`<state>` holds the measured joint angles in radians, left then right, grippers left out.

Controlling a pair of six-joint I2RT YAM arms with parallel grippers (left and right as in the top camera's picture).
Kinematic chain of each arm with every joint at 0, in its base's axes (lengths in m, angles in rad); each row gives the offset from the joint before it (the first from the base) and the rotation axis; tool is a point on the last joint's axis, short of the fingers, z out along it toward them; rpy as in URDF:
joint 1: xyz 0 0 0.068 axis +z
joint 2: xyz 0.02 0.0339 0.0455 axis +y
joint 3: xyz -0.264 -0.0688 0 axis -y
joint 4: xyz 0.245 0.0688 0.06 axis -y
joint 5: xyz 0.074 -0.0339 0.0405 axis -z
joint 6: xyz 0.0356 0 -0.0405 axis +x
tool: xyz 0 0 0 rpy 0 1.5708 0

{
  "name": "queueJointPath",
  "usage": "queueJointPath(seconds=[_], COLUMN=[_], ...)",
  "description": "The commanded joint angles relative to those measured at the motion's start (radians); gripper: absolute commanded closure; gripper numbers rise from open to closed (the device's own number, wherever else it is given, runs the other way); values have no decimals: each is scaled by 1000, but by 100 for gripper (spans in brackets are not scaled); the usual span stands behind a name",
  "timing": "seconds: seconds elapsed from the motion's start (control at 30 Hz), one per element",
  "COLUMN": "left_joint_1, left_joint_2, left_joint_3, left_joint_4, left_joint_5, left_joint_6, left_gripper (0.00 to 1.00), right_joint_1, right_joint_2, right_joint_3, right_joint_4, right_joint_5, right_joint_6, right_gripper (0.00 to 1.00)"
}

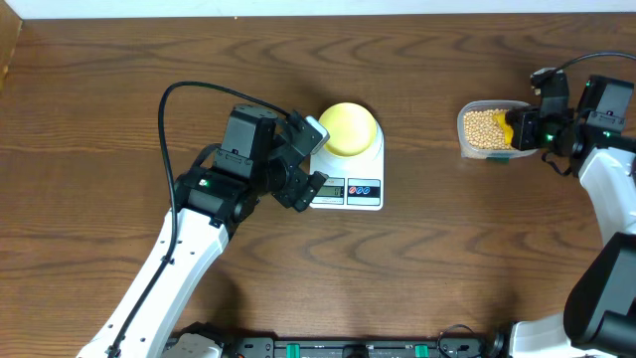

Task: Scoop item into bowl and weigh 50g on scale
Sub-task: 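Lower the scoop into the soybeans with the right gripper, then drag the yellow scoop through the soybeans to fill it, right gripper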

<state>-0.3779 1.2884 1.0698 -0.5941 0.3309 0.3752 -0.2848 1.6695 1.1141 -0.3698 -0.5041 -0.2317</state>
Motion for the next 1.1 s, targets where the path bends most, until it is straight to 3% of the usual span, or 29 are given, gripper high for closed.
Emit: queueJointPath(seconds=[0.0, 1.07], left_joint_1=[-1, -1], left_joint_2=[-14, -14], left_joint_3=[-7, -7], left_joint_4=[0, 0], left_joint_5=[0, 0], left_joint_6=[17, 17], left_gripper=[13, 13], right_joint_1=[-16, -143], right_joint_2=[32, 59], right_joint_3=[2, 2], right_joint_4=[-7, -18], right_joint_5=[-56, -266], right_joint_6=[30, 7], right_gripper=[99, 99])
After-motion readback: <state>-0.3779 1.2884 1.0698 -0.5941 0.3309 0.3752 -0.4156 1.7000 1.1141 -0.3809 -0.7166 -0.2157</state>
